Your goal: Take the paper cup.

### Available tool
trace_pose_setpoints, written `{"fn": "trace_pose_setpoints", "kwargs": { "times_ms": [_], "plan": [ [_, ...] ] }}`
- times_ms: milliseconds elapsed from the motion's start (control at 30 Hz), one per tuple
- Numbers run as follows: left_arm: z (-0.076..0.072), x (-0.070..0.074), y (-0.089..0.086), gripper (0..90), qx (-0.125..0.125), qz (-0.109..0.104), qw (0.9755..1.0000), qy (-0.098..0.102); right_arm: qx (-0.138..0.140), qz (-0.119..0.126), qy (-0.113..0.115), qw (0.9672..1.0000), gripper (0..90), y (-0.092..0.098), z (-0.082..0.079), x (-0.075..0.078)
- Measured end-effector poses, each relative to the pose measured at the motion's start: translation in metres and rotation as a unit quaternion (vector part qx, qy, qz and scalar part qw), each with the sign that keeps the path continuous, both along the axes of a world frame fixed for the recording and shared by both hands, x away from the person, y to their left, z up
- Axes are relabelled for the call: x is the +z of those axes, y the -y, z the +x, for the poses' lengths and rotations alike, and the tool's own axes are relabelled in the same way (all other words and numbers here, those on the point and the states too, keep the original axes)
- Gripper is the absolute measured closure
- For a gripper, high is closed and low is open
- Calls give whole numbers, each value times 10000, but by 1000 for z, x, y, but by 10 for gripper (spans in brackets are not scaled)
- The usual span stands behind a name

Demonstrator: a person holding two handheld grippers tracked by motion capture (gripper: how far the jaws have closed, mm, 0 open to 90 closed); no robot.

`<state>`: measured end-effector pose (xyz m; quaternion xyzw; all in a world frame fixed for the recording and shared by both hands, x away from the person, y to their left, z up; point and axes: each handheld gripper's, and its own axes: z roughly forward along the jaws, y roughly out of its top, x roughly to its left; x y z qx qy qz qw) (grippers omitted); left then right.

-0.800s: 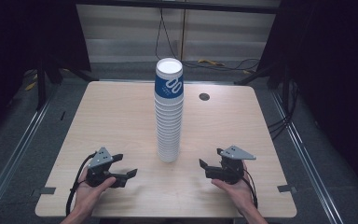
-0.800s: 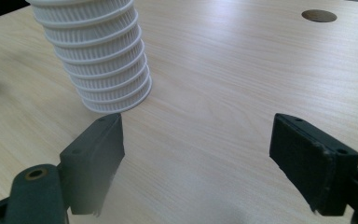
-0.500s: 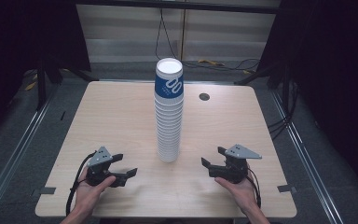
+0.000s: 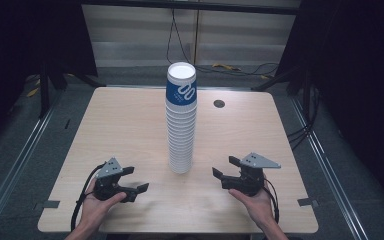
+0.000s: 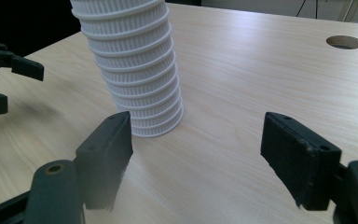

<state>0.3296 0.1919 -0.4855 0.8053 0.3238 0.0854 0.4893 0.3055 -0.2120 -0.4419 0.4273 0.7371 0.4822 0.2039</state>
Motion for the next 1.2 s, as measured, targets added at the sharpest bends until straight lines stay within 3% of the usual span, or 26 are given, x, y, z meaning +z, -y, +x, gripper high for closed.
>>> {"fn": "trace_pose_setpoints", "kwargs": {
  "times_ms": [267,567,867,1000,1200],
  "plan": [
    [-1,0,-1,159,-85,-93,9999,-71,16,37,47,10000,251,-2,-1,16],
    [-1,0,0,171,-158,-64,9999,-23,328,61,173,9993,248,-7,6,37],
    [-2,0,0,176,-226,-109,9997,-42,604,180,502,9967,247,-15,17,65],
    [-2,-1,1,176,-262,-87,9996,-58,888,257,401,9949,216,-17,25,78],
    [-2,-1,1,176,-293,-77,9995,-54,1115,189,443,9926,216,-25,32,93]
  ]
}}
